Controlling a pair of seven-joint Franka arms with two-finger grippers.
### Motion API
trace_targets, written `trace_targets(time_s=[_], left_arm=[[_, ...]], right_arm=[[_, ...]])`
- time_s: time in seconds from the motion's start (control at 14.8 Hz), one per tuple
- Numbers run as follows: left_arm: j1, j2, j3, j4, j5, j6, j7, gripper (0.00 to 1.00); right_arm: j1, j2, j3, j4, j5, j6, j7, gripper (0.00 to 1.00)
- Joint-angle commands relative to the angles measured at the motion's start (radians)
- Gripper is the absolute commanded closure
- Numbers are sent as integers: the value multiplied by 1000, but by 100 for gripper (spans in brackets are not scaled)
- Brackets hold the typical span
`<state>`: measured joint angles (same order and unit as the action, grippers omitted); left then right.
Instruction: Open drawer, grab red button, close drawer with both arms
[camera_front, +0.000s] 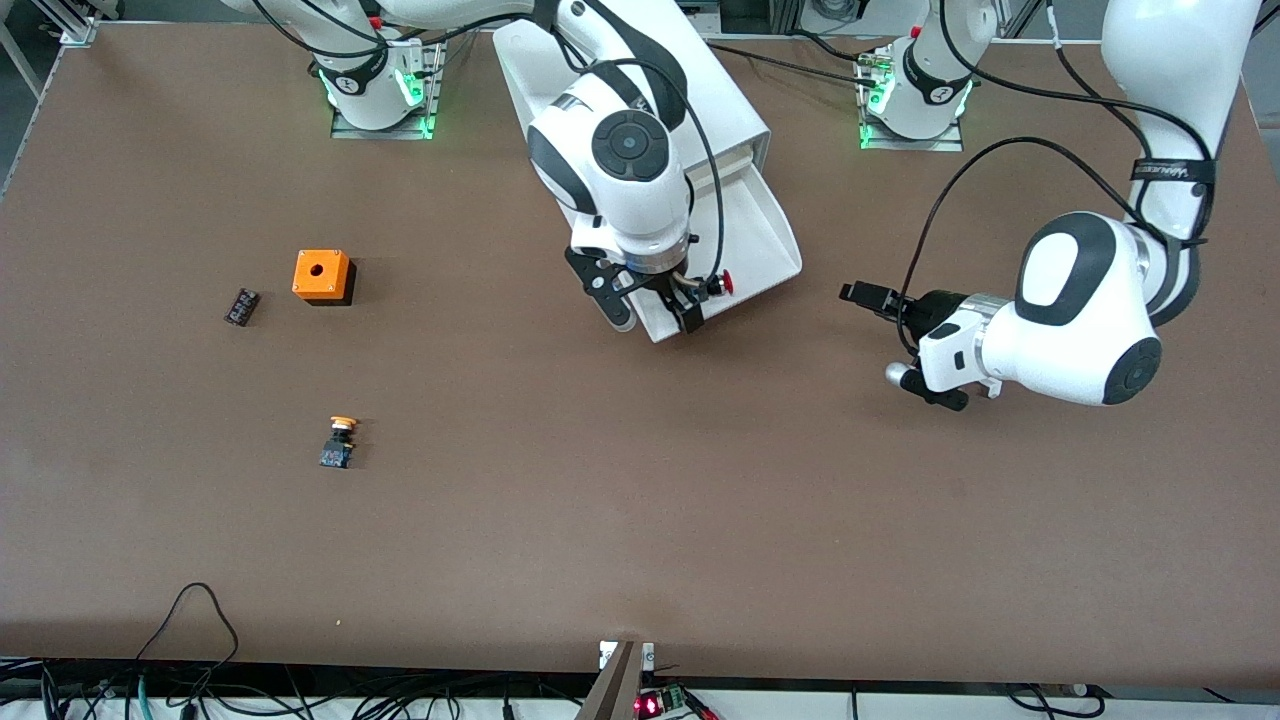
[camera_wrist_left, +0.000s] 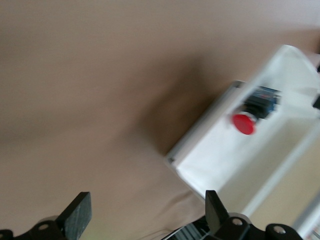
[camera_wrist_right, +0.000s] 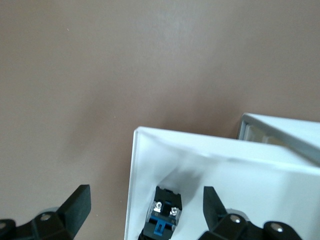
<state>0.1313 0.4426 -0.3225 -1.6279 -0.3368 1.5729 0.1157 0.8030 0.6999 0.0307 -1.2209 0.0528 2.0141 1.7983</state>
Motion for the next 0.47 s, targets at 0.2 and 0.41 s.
trace_targets(time_s=[0.2,0.41], left_arm=[[-6,-25,-4,89,407,-14,-146,0],[-13,40,5,218,418,-17,-142,0]], right_arm=[[19,101,31,86,13,35,116,1],[27,99,31,86,13,19,115,1]])
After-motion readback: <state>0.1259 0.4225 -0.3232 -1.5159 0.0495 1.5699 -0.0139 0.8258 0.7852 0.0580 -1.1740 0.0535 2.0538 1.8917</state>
